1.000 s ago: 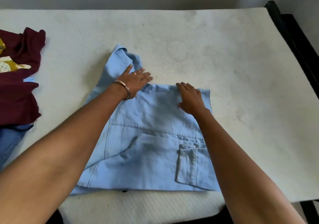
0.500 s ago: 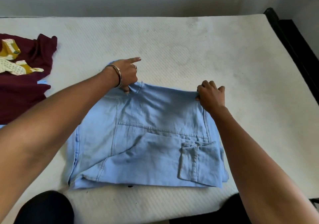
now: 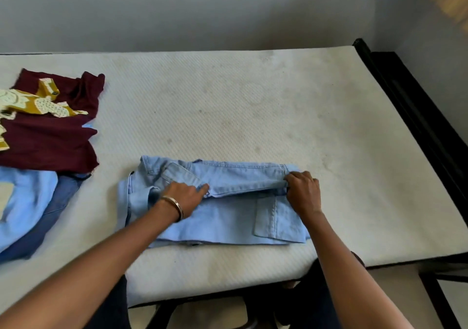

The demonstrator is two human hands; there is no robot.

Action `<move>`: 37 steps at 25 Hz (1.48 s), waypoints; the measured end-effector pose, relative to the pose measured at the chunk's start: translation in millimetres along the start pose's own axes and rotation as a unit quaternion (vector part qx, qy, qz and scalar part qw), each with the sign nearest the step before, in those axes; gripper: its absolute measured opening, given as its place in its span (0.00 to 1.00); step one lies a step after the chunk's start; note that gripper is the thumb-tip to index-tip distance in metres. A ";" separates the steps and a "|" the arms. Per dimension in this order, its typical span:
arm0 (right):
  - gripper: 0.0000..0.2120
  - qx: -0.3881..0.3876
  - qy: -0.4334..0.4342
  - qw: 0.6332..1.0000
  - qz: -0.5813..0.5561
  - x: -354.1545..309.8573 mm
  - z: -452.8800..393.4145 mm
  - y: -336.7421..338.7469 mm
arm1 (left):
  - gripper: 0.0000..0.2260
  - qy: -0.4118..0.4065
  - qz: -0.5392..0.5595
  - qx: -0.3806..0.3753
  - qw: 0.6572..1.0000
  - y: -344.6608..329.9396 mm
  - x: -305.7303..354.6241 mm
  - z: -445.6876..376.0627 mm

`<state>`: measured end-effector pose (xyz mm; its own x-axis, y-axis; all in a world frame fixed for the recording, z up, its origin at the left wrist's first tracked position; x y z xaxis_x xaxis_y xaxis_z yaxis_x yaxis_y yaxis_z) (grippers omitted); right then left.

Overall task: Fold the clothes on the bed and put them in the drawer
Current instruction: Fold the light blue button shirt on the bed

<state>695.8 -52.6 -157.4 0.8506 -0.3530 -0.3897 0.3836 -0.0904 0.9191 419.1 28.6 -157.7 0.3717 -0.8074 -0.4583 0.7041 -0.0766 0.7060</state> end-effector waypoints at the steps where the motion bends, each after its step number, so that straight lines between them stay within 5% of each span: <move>1: 0.12 -0.022 -0.009 1.000 0.016 -0.1 5.7 -6.2 | 0.31 0.014 0.011 -0.010 1.000 -4.1 11.0 4.2; 6: 0.31 -0.209 -0.145 0.964 0.077 2.3 31.4 -37.0 | 0.32 0.064 0.255 -0.051 0.963 -29.5 22.9 5.2; 8: 0.26 -0.169 -0.129 0.975 0.072 -25.6 31.9 -30.8 | 0.24 0.169 0.439 0.035 0.882 -33.0 -8.4 13.9; 10: 0.21 -0.094 -0.067 0.993 0.032 -68.2 30.8 -27.8 | 0.18 0.346 0.468 0.081 0.809 -48.4 -47.6 36.0; 13: 0.17 -0.008 0.071 0.996 -0.047 -138.5 27.9 -40.5 | 0.33 0.451 0.428 -0.125 0.773 -85.7 -55.3 63.0; 16: 0.18 -0.143 0.050 0.953 -0.261 -189.9 18.7 -74.6 | 0.34 0.390 0.482 -0.239 0.747 -107.9 -41.8 67.1; 19: 0.30 -0.234 -0.103 0.868 -0.426 -208.9 25.2 -99.7 | 0.14 0.433 0.451 -0.128 0.770 -100.3 -53.4 74.8; 21: 0.37 -0.253 -0.149 0.812 -0.505 -213.4 32.5 -108.9 | 0.09 0.459 0.322 0.075 0.825 -60.6 -64.1 85.7; 23: 0.38 -0.275 -0.192 0.725 -0.601 -211.0 36.6 -107.7 | 0.12 0.370 0.278 0.266 0.846 -14.2 -53.1 88.9; 25: 0.32 -0.272 -0.217 0.622 -0.701 -203.7 38.9 -94.7 | 0.15 0.214 0.341 0.349 0.846 9.1 -29.0 76.5; 26: 0.25 -0.244 -0.219 0.591 -0.737 -196.6 37.0 -82.8 | 0.18 0.139 0.397 0.351 0.836 17.3 -18.5 71.4; 28: 0.16 -0.131 -0.230 0.593 -0.761 -168.0 28.8 -55.6 | 0.24 0.060 0.487 0.351 0.798 25.0 -6.1 73.6; 31: 0.08 0.137 -0.228 0.540 -0.798 -100.3 14.3 -6.4 | 0.23 0.183 0.509 0.413 0.732 11.1 -22.6 88.9; 32: 0.09 0.224 -0.228 0.545 -0.775 -77.5 14.2 9.0 | 0.25 0.249 0.493 0.389 0.737 -4.8 -32.2 86.8; 33: 0.14 0.292 -0.253 0.590 -0.709 -57.7 18.2 21.5 | 0.28 0.296 0.470 0.319 0.767 -23.0 -41.1 80.5; 35: 0.34 0.322 -0.354 0.747 -0.462 -30.6 28.6 33.4 | 0.33 0.325 0.424 0.149 0.832 -63.3 -50.6 63.4; 37: 0.41 0.280 -0.354 0.857 -0.248 -30.1 27.8 34.7 | 0.38 0.309 0.360 0.143 0.869 -74.5 -63.2 53.6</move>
<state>673.5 -71.0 -112.2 0.1256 -0.6009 -0.7894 0.2334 -0.7554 0.6122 310.7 54.0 -152.3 0.9692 -0.2458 0.0179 0.0081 0.1044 0.9945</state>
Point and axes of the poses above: each hand's wrist, its own z-axis away from the middle knuckle, its own y-axis out of the back of the hand, x = y × z, the point moved 7 cm from there along -z, towards the middle knuckle, and after that the axes turned 14 degrees about -z, right-handed, at the moved point
